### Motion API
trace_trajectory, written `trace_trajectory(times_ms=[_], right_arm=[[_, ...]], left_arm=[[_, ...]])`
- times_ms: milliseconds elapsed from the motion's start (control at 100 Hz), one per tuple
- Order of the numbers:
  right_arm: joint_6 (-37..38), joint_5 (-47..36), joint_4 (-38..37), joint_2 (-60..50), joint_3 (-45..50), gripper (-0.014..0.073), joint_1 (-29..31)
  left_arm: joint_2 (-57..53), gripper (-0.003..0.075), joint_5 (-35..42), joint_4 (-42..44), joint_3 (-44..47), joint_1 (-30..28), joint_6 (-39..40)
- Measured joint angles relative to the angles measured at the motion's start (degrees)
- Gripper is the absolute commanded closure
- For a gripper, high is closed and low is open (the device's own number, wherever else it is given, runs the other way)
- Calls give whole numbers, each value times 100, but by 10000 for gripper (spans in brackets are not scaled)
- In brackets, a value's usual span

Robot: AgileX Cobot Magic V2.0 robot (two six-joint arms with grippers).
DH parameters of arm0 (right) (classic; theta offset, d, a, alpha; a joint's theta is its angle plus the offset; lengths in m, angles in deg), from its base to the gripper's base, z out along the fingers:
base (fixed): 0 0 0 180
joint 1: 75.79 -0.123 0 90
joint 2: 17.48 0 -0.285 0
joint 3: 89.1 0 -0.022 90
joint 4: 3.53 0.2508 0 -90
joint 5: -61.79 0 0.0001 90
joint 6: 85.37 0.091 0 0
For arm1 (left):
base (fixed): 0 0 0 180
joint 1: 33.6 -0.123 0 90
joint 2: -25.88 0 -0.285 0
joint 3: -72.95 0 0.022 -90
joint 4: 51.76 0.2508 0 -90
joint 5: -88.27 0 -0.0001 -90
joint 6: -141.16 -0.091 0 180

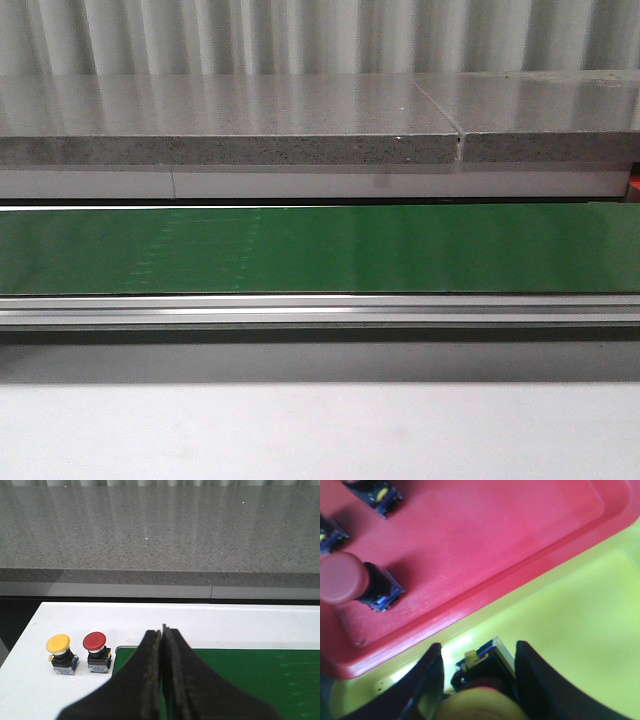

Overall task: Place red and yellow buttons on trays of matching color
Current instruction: 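Lower the yellow button into the yellow tray and open the right gripper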

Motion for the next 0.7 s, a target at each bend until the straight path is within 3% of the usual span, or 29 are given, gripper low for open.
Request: trace_trajectory(times_ms=[500,590,700], right_arm=[[13,-37,0,1008,0,498,0],[13,-37,0,1068,0,435,0],[13,-37,0,1087,0,272,0]], left_arm=[[0,740,0,0,0,0,0],[0,740,0,0,0,0,-10],[0,740,0,0,0,0,-10]])
